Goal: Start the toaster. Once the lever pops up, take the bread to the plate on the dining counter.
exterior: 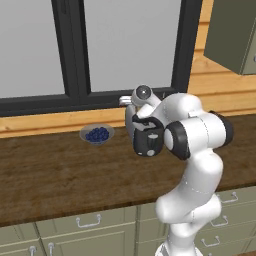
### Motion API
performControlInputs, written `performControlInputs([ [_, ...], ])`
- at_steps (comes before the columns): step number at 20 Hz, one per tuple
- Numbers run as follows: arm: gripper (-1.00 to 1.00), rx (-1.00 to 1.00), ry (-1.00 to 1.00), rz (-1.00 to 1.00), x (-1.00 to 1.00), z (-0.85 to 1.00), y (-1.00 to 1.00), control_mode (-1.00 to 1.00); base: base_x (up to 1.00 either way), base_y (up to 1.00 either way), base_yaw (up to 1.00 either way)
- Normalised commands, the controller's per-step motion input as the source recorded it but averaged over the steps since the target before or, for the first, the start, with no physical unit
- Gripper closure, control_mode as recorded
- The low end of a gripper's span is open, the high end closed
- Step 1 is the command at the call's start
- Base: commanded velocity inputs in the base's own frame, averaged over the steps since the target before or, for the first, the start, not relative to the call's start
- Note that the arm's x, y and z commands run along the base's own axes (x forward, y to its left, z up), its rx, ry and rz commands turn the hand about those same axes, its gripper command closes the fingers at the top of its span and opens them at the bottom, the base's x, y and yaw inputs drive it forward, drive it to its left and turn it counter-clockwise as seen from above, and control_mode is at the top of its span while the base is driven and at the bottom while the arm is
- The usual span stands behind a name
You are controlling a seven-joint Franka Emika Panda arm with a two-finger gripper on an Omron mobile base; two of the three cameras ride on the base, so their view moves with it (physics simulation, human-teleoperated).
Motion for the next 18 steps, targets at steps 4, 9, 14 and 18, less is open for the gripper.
performControlInputs([
  [4,1.0,0.04,-0.1,0.0,-0.33,0.68,0.0,-1.0,0.0,0.0,0.0],
  [9,1.0,0.06,-0.09,0.0,-0.37,1.0,0.0,-1.0,0.0,0.0,0.0],
  [14,1.0,0.08,-0.01,0.0,-0.39,1.0,0.0,-1.0,0.0,0.0,0.0],
  [18,1.0,0.06,0.08,0.0,-0.53,1.0,0.0,-1.0,0.0,0.0,0.0],
])
